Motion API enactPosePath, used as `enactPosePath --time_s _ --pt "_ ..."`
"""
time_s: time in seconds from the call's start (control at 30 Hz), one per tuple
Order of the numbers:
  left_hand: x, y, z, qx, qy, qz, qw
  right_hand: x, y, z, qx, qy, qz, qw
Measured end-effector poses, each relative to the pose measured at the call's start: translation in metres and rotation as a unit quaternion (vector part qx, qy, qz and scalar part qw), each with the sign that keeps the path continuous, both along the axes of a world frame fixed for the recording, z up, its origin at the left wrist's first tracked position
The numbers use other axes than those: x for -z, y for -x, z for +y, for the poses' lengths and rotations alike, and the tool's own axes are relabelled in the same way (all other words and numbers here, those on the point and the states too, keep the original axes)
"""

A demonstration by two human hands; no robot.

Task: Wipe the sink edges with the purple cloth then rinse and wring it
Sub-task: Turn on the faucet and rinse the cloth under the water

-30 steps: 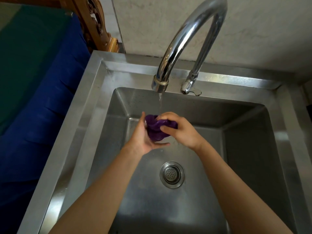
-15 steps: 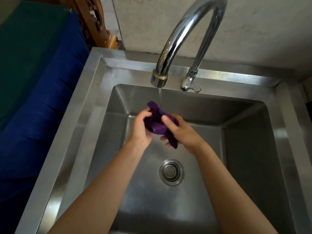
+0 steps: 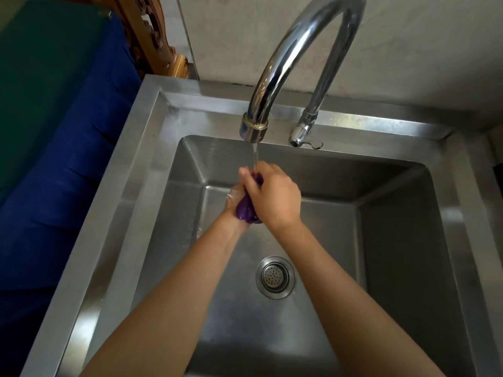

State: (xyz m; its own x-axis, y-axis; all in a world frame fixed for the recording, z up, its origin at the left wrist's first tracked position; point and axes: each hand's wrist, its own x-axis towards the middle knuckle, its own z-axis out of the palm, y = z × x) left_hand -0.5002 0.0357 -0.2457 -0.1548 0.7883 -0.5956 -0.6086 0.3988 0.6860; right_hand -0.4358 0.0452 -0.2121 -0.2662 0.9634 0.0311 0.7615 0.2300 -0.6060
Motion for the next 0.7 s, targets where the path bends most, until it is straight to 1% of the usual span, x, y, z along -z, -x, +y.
enactPosePath --time_s 0.07,0.13,0.17,0.23,0.27,0.33,0.37,0.43,0.47,0.53,0.63,0.7 --pt "-0.005 -0.001 0.004 -0.005 0.039 -0.005 0.999 -0.001 0.003 0.009 0.0 -0.008 -0.032 0.999" --pt "-0.011 -0.001 0.01 -0.015 0.072 0.003 0.997 -0.002 0.004 0.021 0.002 0.006 -0.043 0.999" --pt "-0.011 -0.001 0.011 -0.01 0.078 0.03 0.996 -0.002 0.004 0.026 0.013 0.027 -0.042 0.999" --pt "-0.006 0.0 0.01 -0.019 0.087 0.042 0.995 0.004 0.003 0.037 0.039 0.077 -0.022 0.996" --pt "-0.001 0.0 0.008 -0.014 0.095 0.062 0.993 0.008 0.001 0.041 0.048 0.108 -0.004 0.993" --pt "0.003 0.0 0.005 0.023 0.078 0.195 0.978 0.016 -0.004 0.045 0.059 0.165 0.042 0.984" --pt "0.005 -0.001 0.004 0.031 0.075 0.244 0.966 0.019 -0.007 0.046 0.059 0.186 0.063 0.979" --pt "0.005 0.001 0.003 0.01 0.072 0.288 0.955 0.021 -0.016 0.048 0.037 0.222 0.079 0.971" --pt "0.005 0.003 0.003 -0.01 0.068 0.288 0.955 0.02 -0.019 0.048 0.021 0.239 0.081 0.967" --pt "0.009 0.01 0.004 -0.05 0.057 0.261 0.962 0.015 -0.024 0.042 0.007 0.283 0.084 0.956" --pt "0.015 0.011 0.005 -0.105 0.057 0.229 0.966 0.015 -0.02 0.019 0.031 0.339 0.114 0.933" --pt "0.019 0.008 0.005 -0.136 0.052 0.165 0.975 0.017 -0.007 -0.001 0.066 0.331 0.15 0.929"
